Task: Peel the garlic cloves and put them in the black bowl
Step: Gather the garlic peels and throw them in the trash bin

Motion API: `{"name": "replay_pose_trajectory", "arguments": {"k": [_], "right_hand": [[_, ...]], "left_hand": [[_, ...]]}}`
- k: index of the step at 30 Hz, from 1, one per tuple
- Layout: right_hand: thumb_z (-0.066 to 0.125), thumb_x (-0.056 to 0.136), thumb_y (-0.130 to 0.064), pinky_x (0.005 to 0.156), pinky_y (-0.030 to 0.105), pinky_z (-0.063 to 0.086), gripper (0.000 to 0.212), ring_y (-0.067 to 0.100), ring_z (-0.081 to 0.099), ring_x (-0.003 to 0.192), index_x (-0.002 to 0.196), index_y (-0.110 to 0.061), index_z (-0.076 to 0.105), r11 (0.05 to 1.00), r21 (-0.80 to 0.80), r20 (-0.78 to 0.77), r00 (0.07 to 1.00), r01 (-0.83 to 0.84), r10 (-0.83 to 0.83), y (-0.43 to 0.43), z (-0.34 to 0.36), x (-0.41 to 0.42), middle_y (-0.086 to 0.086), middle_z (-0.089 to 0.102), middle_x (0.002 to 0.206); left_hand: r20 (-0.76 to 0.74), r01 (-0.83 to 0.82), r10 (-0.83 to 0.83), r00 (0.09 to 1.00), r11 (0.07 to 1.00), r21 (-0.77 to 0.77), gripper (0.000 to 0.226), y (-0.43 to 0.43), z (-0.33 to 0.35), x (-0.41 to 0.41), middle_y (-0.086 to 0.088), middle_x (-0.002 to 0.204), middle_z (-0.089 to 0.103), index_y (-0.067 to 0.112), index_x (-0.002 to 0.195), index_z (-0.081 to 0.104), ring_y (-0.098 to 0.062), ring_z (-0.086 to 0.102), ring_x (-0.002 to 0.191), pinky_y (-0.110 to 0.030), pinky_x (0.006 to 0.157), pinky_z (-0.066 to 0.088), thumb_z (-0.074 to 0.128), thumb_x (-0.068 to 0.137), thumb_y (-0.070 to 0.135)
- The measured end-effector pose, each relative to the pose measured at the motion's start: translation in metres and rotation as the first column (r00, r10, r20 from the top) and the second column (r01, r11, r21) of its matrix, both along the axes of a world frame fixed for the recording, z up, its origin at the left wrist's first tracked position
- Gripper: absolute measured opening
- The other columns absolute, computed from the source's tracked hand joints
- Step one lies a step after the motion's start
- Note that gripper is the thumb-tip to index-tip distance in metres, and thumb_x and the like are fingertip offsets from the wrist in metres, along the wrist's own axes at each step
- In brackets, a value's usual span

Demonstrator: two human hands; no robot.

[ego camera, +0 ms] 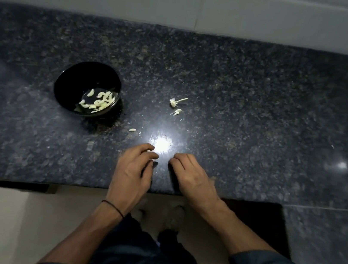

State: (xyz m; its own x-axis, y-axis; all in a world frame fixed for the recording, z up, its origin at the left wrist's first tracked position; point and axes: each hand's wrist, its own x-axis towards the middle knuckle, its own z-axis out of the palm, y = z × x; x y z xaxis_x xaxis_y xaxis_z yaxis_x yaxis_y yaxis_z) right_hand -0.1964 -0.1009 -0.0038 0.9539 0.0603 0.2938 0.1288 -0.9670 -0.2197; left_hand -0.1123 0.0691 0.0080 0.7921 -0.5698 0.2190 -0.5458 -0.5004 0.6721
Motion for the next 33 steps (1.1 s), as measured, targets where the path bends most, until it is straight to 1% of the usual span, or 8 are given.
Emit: {"name": "replay_pose_trajectory", "arguments": {"k": [3, 4, 6, 8, 11, 15, 25, 33], "right_hand": [[0.050, 0.095, -0.007, 0.082, 0.028, 0.049, 0.020, 0.019, 0.060, 0.092, 0.101, -0.004, 0.069, 0.857, 0.404, -0.070, 0.945, 0.320, -0.320, 0.020, 0.008, 0.001, 0.007, 0.066, 0.099], [0.054, 0.094, -0.002, 0.082, 0.023, 0.050, 0.019, 0.013, 0.063, 0.090, 0.100, -0.005, 0.072, 0.694, 0.572, -0.114, 0.880, 0.437, -0.460, 0.025, 0.012, 0.000, 0.005, 0.069, 0.097], [0.063, 0.091, 0.005, 0.077, 0.014, 0.049, 0.019, 0.001, 0.066, 0.082, 0.095, -0.009, 0.076, 0.192, 0.827, -0.289, 0.691, 0.529, -0.662, 0.033, 0.020, -0.009, -0.001, 0.074, 0.090], [0.068, 0.087, 0.008, 0.074, 0.015, 0.050, 0.021, 0.003, 0.066, 0.078, 0.090, -0.012, 0.076, -0.208, 0.907, -0.393, 0.560, 0.366, -0.729, 0.041, 0.027, -0.032, -0.002, 0.075, 0.084], [0.064, 0.086, 0.015, 0.074, 0.017, 0.055, 0.021, 0.010, 0.069, 0.076, 0.095, -0.003, 0.071, -0.509, 0.861, -0.443, 0.462, -0.020, -0.768, 0.066, 0.041, -0.083, 0.004, 0.075, 0.082], [0.059, 0.088, 0.015, 0.076, 0.018, 0.059, 0.022, 0.012, 0.072, 0.080, 0.099, -0.001, 0.068, -0.594, 0.744, -0.510, 0.315, -0.306, -0.800, 0.111, 0.051, -0.166, 0.008, 0.075, 0.086], [0.059, 0.087, 0.012, 0.072, 0.018, 0.058, 0.020, 0.012, 0.073, 0.076, 0.098, -0.003, 0.066, -0.393, 0.641, -0.604, -0.116, -0.659, -0.789, 0.301, -0.013, -0.412, 0.008, 0.072, 0.085], [0.054, 0.092, 0.015, 0.079, 0.018, 0.059, 0.021, 0.012, 0.070, 0.080, 0.096, -0.001, 0.066, -0.457, 0.566, -0.776, -0.258, -0.686, -0.575, 0.444, -0.157, -0.568, 0.007, 0.072, 0.085]], "left_hand": [[-0.031, 0.137, -0.138, 0.990, 0.990, -0.032, 0.020, -0.005, 0.002, 0.003, -0.003, 0.123, 0.064, 0.010, 0.103, 0.072, -0.022, 0.058, 0.114, -0.034, 0.099, 0.045, 0.056, 0.092, 0.013], [-0.037, 0.189, -0.191, 0.981, 0.981, -0.041, 0.020, -0.006, 0.001, 0.005, -0.002, 0.123, 0.064, 0.010, 0.104, 0.072, -0.022, 0.057, 0.114, -0.034, 0.099, 0.045, 0.056, 0.092, 0.014], [-0.035, 0.302, -0.304, 0.952, 0.951, -0.067, 0.018, -0.007, 0.000, 0.006, -0.002, 0.122, 0.064, 0.011, 0.104, 0.072, -0.020, 0.058, 0.113, -0.036, 0.099, 0.046, 0.058, 0.092, 0.012], [-0.028, 0.405, -0.409, 0.912, 0.910, -0.086, 0.017, -0.009, 0.001, 0.002, -0.002, 0.121, 0.064, 0.011, 0.103, 0.073, -0.020, 0.059, 0.113, -0.036, 0.099, 0.046, 0.061, 0.091, 0.007], [-0.031, 0.533, -0.540, 0.841, 0.837, -0.120, 0.018, -0.011, 0.008, -0.015, -0.004, 0.115, 0.066, 0.009, 0.100, 0.073, -0.020, 0.060, 0.111, -0.036, 0.098, 0.048, 0.059, 0.091, 0.004], [-0.097, 0.722, -0.735, 0.671, 0.677, -0.142, 0.020, -0.010, 0.014, -0.068, -0.001, 0.112, 0.065, 0.010, 0.101, 0.072, -0.015, 0.062, 0.108, -0.036, 0.098, 0.050, 0.055, 0.091, 0.005], [-0.317, 0.997, -0.945, 0.075, 0.076, 0.011, 0.022, 0.054, -0.020, -0.280, 0.005, 0.102, 0.066, 0.015, 0.101, 0.072, -0.001, 0.056, 0.085, -0.008, 0.077, 0.042, 0.057, 0.092, 0.001], [-0.635, 0.979, -0.772, -0.028, -0.148, 0.137, 0.024, 0.137, -0.160, -0.455, 0.011, 0.102, 0.070, 0.022, 0.097, 0.075, -0.004, 0.064, 0.085, -0.011, 0.071, 0.045, 0.056, 0.094, 0.007]]}}
